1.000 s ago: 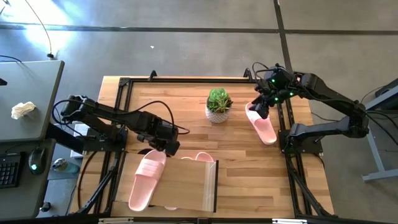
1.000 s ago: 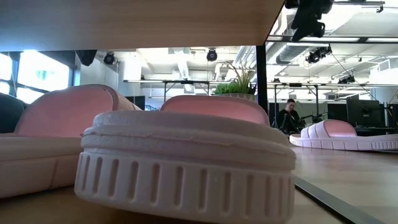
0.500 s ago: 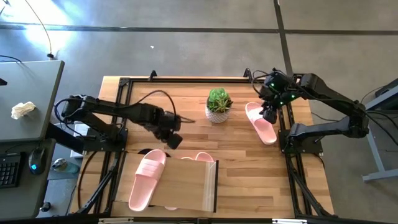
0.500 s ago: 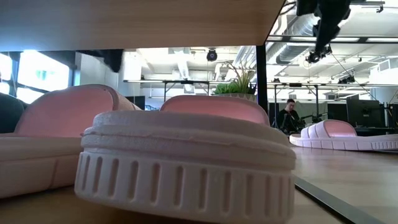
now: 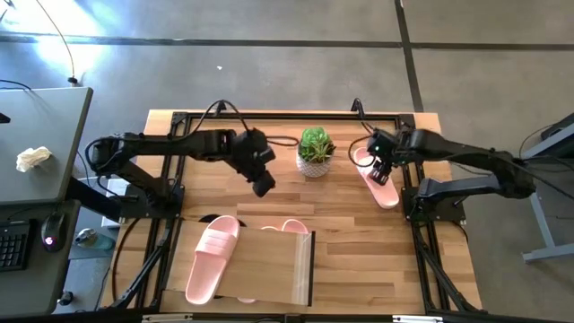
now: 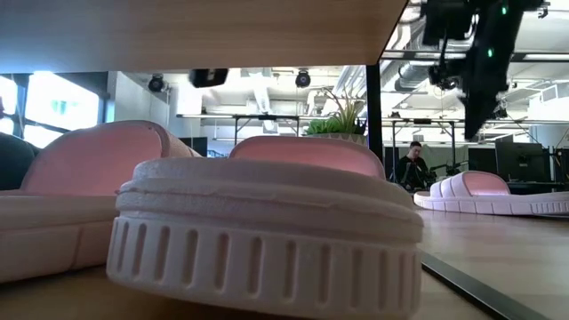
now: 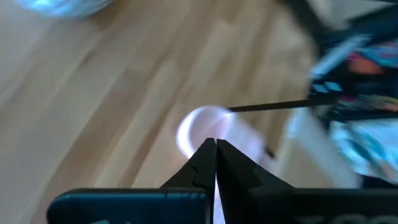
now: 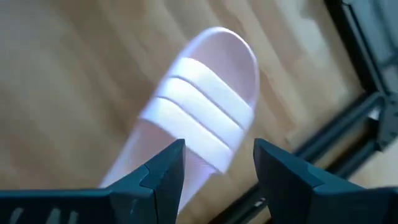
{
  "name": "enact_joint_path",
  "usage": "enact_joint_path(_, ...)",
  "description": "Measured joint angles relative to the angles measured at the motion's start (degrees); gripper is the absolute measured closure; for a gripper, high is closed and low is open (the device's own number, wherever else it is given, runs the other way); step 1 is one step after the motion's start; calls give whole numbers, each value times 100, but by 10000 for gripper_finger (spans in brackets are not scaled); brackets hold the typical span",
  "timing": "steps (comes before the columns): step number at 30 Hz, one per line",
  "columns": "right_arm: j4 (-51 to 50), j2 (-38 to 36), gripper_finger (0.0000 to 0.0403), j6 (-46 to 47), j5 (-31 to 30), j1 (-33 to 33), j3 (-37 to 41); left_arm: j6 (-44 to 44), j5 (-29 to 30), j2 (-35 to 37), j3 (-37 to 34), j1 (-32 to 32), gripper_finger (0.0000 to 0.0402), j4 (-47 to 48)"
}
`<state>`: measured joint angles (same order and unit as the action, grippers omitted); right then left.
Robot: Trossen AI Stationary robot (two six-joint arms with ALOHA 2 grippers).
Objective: Pick and place slides into the shelf
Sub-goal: Put the pink slide on the shelf
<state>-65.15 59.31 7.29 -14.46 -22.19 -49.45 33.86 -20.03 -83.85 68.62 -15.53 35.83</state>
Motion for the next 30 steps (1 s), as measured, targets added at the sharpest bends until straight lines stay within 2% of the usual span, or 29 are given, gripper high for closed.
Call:
enact_joint_path(4,263,4,222,176,-649,134,389,-356,-628,0,0,-194,401,-457)
enact_joint_path(8,215,34,222,298,-932,201,330,-572,-803,0,0,-342,400,-550)
enact_joint_path(11,280,33,222,177,-680,243,340,-671,-876,0,0,-419,387,-546)
enact_joint_path(15,465,36,222,-31,-174,329,516,-807,-929,0,0,-449,347,-546)
enact_joint_path(22,507,37,222,-97,-54,545,527,-1117,-828,0,0,-433,279,-545)
enact_joint_path(30,531,35,222,-178,129,803,529,-1179,-306,0,0,-433,255,-563)
